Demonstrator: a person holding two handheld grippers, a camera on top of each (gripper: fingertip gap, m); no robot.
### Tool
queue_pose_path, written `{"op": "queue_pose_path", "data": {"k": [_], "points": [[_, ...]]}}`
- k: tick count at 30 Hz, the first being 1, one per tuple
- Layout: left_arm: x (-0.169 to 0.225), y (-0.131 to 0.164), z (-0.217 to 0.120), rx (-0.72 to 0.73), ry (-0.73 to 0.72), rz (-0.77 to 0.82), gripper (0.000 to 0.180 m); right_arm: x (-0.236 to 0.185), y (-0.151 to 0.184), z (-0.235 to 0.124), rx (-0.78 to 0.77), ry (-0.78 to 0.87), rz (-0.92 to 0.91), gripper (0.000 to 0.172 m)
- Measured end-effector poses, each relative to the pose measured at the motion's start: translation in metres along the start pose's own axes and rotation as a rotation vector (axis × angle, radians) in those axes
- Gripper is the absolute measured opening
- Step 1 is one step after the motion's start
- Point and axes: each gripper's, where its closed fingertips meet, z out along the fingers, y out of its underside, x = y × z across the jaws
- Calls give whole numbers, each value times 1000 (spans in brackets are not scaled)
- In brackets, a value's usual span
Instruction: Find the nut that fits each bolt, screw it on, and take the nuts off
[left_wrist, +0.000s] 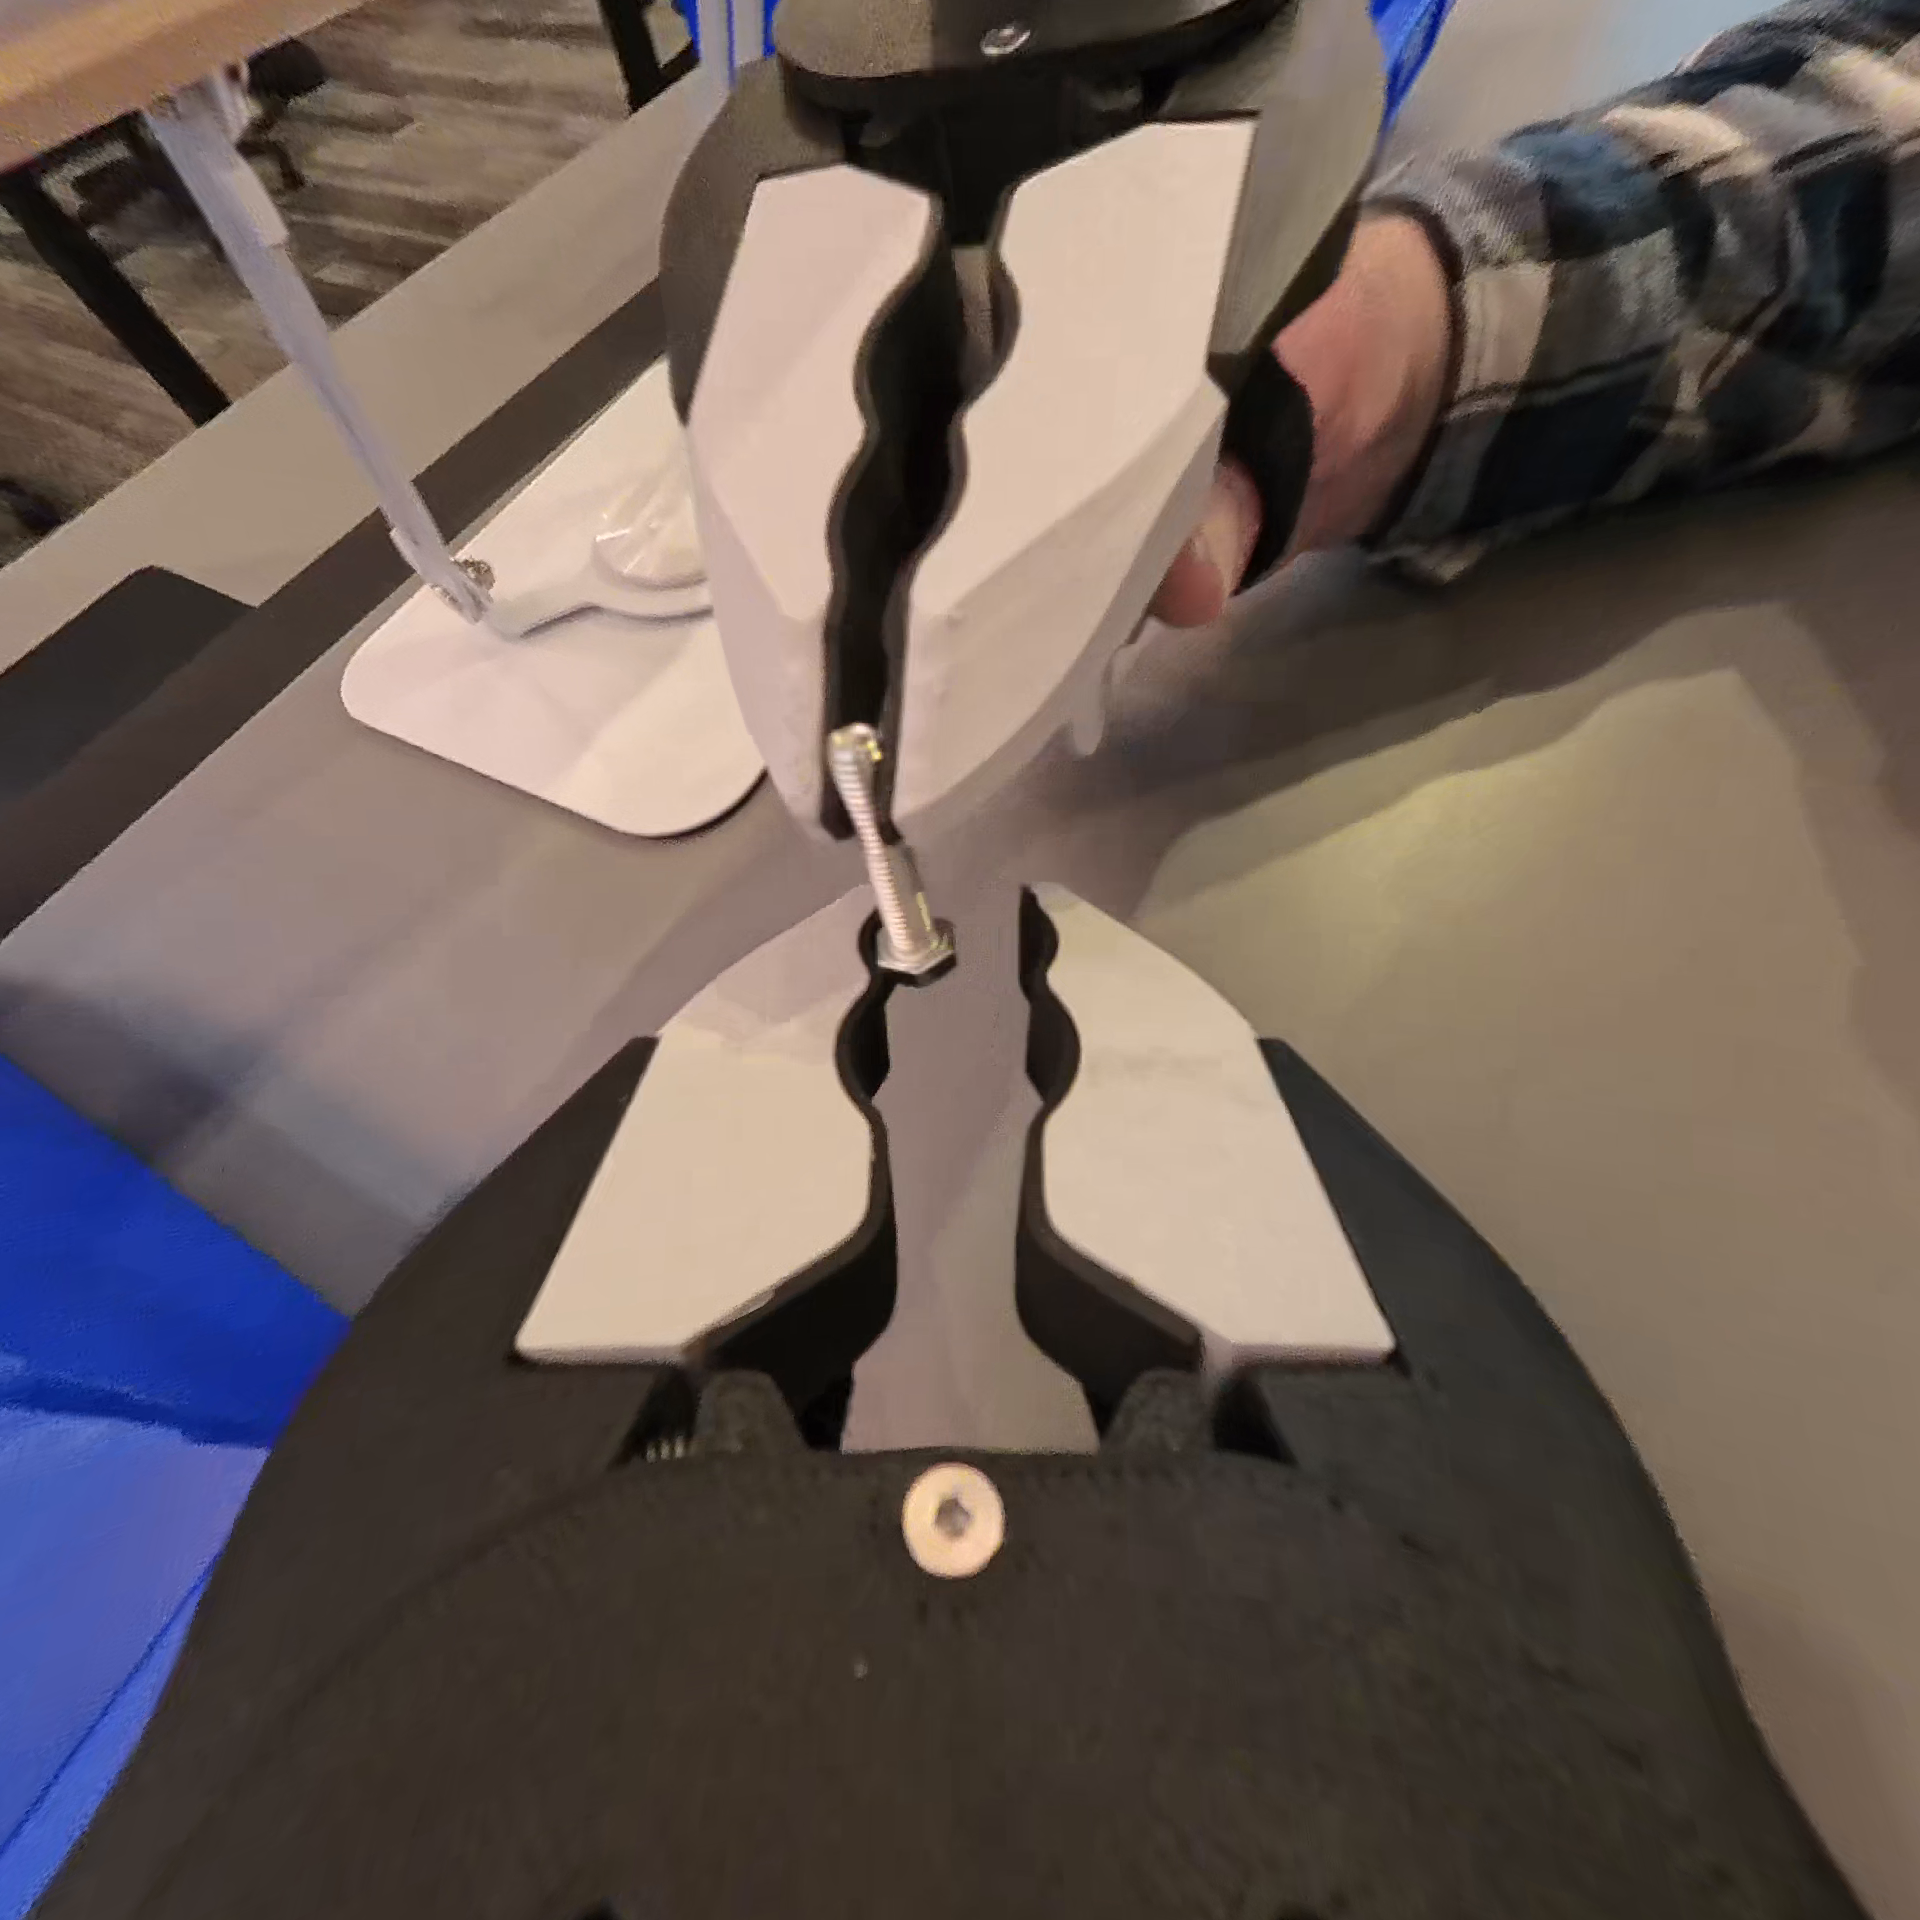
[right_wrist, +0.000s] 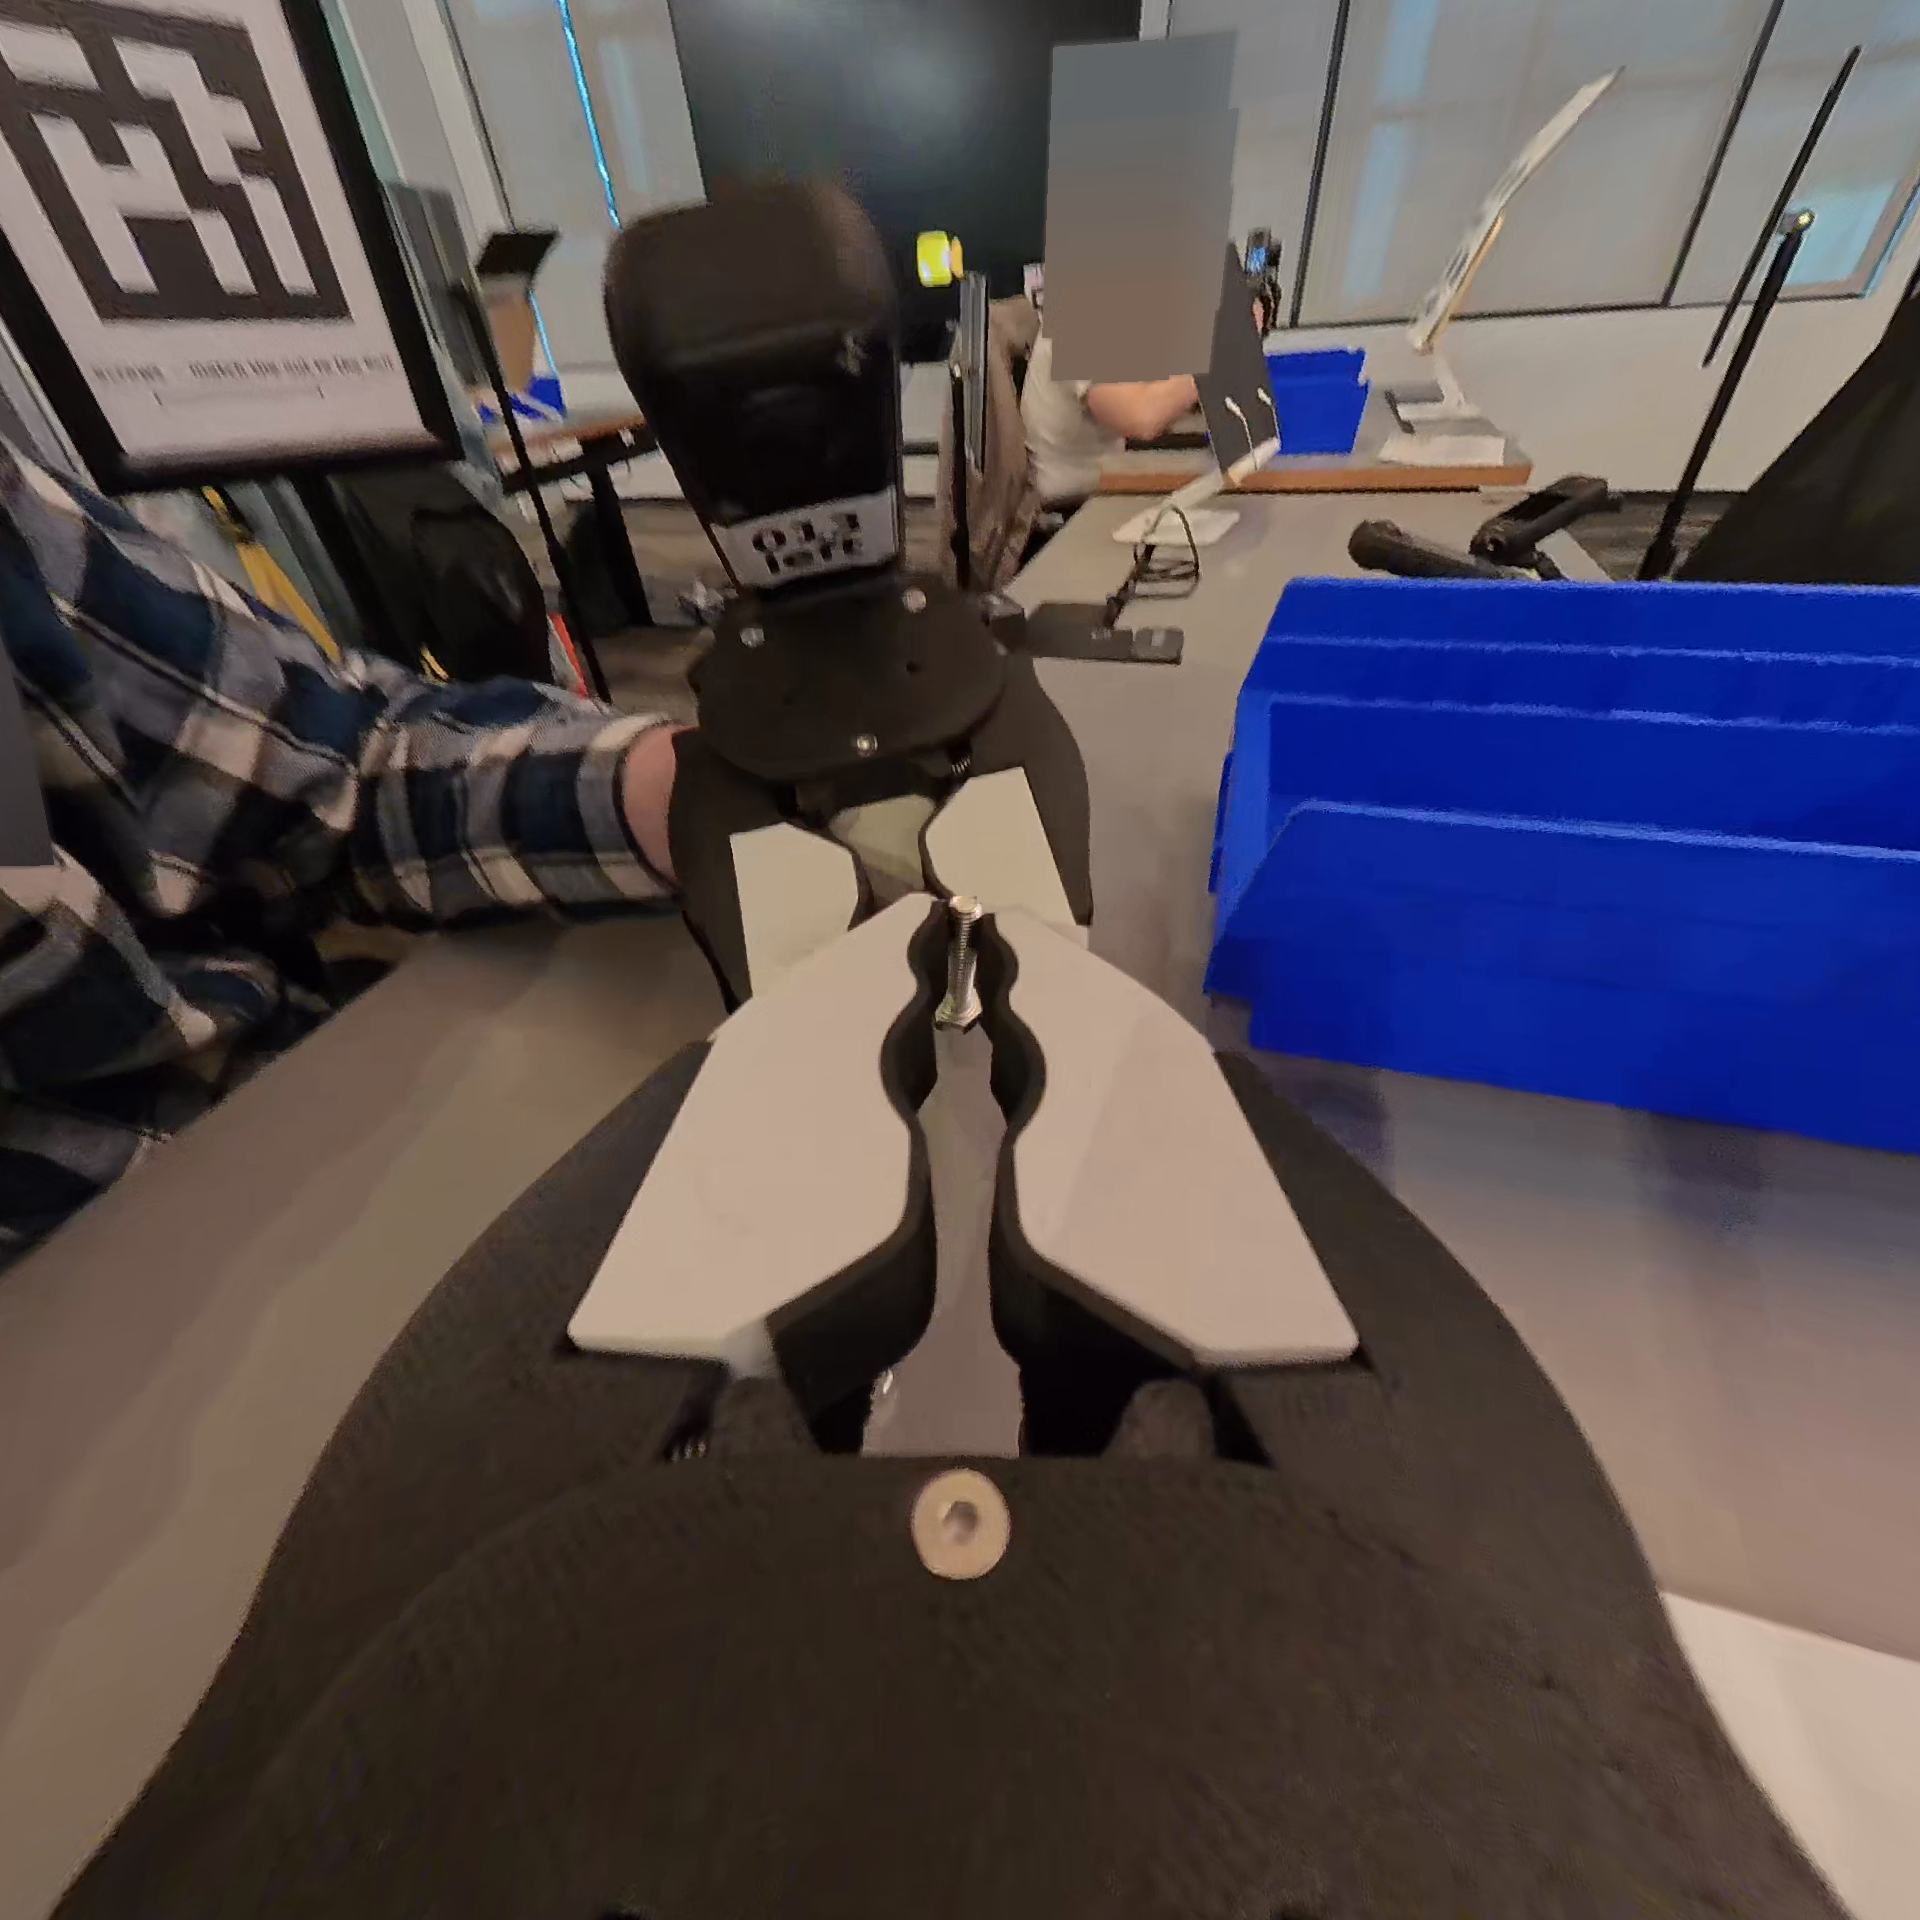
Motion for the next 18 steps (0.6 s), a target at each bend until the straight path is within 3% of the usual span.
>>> {"op": "queue_pose_path", "data": {"k": [8,13,18], "points": [[8,-26,-14,199,149,-133,26,-5,-15,3,114,-131,77,5],[14,-27,-16,203,197,-133,11,-11,-17,5,111,-180,64,5],[17,-27,-16,202,232,-143,10,-13,-15,4,105,-206,67,5]]}}
